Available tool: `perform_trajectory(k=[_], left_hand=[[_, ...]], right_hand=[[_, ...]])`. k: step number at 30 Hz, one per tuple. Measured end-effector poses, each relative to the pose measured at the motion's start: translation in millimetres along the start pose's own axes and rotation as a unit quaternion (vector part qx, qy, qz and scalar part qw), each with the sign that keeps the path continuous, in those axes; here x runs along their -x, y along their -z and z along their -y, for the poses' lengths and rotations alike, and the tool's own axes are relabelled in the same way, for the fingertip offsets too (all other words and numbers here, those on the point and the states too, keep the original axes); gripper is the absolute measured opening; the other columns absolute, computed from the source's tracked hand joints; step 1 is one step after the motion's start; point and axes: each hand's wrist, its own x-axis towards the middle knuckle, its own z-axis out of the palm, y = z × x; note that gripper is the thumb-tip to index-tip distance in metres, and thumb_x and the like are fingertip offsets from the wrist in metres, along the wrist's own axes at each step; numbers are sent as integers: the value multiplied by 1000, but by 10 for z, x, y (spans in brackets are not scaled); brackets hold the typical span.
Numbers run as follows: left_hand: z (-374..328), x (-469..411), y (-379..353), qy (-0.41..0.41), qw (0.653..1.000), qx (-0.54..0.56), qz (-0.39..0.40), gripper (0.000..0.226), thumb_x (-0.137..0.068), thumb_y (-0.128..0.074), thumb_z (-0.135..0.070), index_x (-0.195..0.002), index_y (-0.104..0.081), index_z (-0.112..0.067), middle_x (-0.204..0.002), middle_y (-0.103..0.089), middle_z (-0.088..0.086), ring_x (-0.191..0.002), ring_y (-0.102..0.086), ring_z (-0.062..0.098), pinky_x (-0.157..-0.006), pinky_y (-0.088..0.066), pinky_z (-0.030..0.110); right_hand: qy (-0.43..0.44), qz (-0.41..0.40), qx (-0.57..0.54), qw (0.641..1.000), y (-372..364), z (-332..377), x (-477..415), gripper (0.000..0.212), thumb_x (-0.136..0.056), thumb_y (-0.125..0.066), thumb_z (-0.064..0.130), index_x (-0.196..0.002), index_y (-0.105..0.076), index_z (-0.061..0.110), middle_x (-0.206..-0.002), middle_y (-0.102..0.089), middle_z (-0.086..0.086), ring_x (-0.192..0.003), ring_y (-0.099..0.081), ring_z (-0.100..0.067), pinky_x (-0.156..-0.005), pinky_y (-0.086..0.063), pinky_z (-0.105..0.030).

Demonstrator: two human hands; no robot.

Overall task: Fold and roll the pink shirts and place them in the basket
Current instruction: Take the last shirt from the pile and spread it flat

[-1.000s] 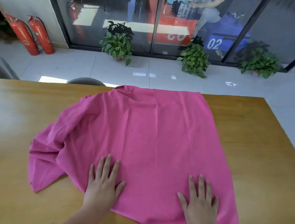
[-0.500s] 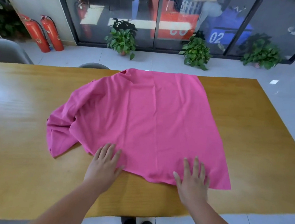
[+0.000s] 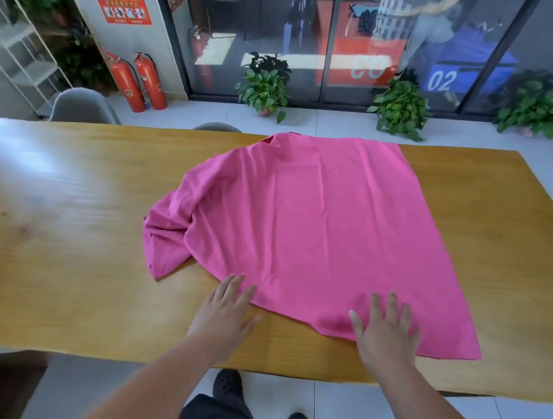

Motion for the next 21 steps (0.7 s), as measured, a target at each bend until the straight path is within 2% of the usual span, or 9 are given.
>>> perform_trajectory(k=[4,7,11,14,16,18,21], left_hand=[[417,34,86,80,996,36,-24,74,-104,-29,-65,-167,-16,-28,-176,-9,9,-163,-5,30,-131,-19,47],[775,20,135,123,989,64,-46,74,-106,-41,-60,-167,-16,-25,-176,-9,10,-163,-6,32,-131,-17,49],[1222,-93,234,132,988,78,-28,80,-107,-42,-59,-169,-5,-25,-177,1,8,-164,-1,29,-133,-11,48],[1578,-180,263,115,988,105,7,86,-105,-43,-62,-169,3,-27,-178,-2,4,-164,-7,25,-132,-14,46],[1832,-208,236,87,992,90,30,88,-105,-39,-65,-169,5,-24,-178,-8,2,-163,-9,19,-132,-13,43],[2125,-221,230,68,996,45,34,88,-105,-35,-66,-169,4,-20,-177,-14,2,-163,-11,17,-133,-11,41],[2681,-249,275,84,996,11,4,89,-101,-23,-71,-170,-6,-18,-174,-24,2,-161,-19,18,-132,-11,40]], right_hand=[[96,-4,-1,995,-18,510,-19,82,-100,-8,77,-169,-2,33,-177,13,-1,-163,5,-35,-130,-13,-59],[160,14,7,987,-7,969,-44,83,-99,-9,77,-169,0,33,-177,12,1,-163,4,-32,-131,-11,-54],[212,58,-9,976,20,1735,-94,103,-81,6,86,-169,3,33,-178,8,2,-163,-1,-29,-132,-12,-51],[226,68,-13,972,-7,2355,-82,93,-92,-8,84,-169,3,33,-178,5,1,-163,-1,-28,-132,-11,-50],[228,82,-14,970,-49,2700,-97,98,-89,-8,87,-169,3,33,-178,1,-1,-163,-3,-28,-132,-11,-48],[197,104,-11,975,-113,2903,-167,96,-92,-15,86,-169,3,31,-178,0,-5,-163,-4,-30,-132,-13,-50],[127,88,-7,988,-142,2957,-269,93,-97,-19,82,-169,2,28,-178,-2,-8,-163,-3,-31,-131,-16,-53]])
